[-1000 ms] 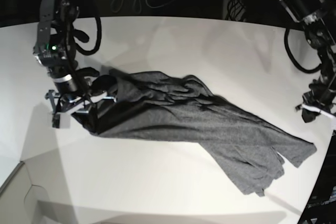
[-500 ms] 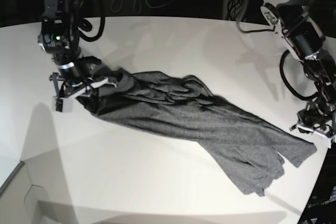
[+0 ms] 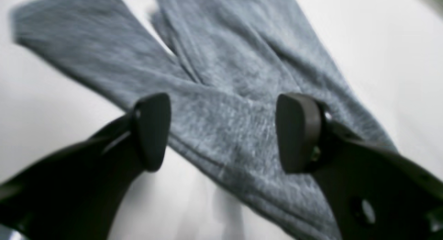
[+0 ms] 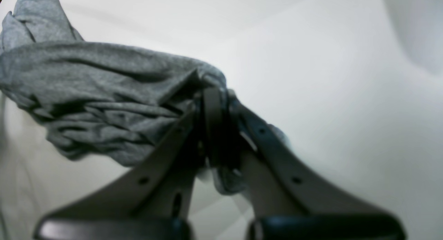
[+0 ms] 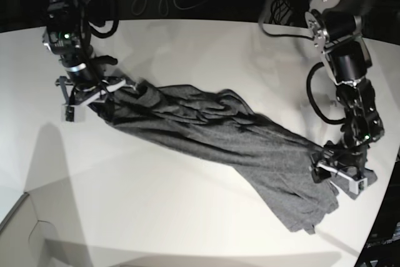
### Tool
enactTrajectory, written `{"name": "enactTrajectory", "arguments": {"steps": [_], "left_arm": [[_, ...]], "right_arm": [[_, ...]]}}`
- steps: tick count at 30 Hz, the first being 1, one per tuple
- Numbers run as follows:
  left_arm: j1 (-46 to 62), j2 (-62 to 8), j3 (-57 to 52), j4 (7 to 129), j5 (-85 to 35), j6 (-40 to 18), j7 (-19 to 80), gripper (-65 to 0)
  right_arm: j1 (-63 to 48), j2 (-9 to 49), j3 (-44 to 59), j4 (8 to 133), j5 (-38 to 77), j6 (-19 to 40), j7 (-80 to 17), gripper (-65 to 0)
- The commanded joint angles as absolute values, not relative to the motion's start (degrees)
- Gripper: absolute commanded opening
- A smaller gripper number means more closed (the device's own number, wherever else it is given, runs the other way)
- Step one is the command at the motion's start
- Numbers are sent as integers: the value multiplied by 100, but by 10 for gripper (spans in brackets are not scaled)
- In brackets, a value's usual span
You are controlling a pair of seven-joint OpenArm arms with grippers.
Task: Layout the t-shirt on the table in an organized manner, then fold the t-shirt properly
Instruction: 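Reach the left gripper to the shirt's hanging end and grasp it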
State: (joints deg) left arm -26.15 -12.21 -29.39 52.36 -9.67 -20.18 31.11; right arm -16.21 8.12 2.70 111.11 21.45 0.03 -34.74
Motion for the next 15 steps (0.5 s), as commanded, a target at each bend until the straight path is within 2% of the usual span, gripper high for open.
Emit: {"name": "enactTrajectory", "arguments": {"steps": [1,7,15], "left_arm": [[-2914,-1385,-3011,5112,-1007,-2000,2905,-187],[-3143,-1516,-3697,4022,-1015,-1991,2536,-187],[-3143,-1508,-3547,3486,-1015,-1991,2044,-187]], "right_arm": [[-1604,857,286,11222,2167,22,-3354,-650],[-1631,980,295,11222,2167,22,-3354,-650],[-1675,1051,295,11222,2158,22,-3354,-650]]}}
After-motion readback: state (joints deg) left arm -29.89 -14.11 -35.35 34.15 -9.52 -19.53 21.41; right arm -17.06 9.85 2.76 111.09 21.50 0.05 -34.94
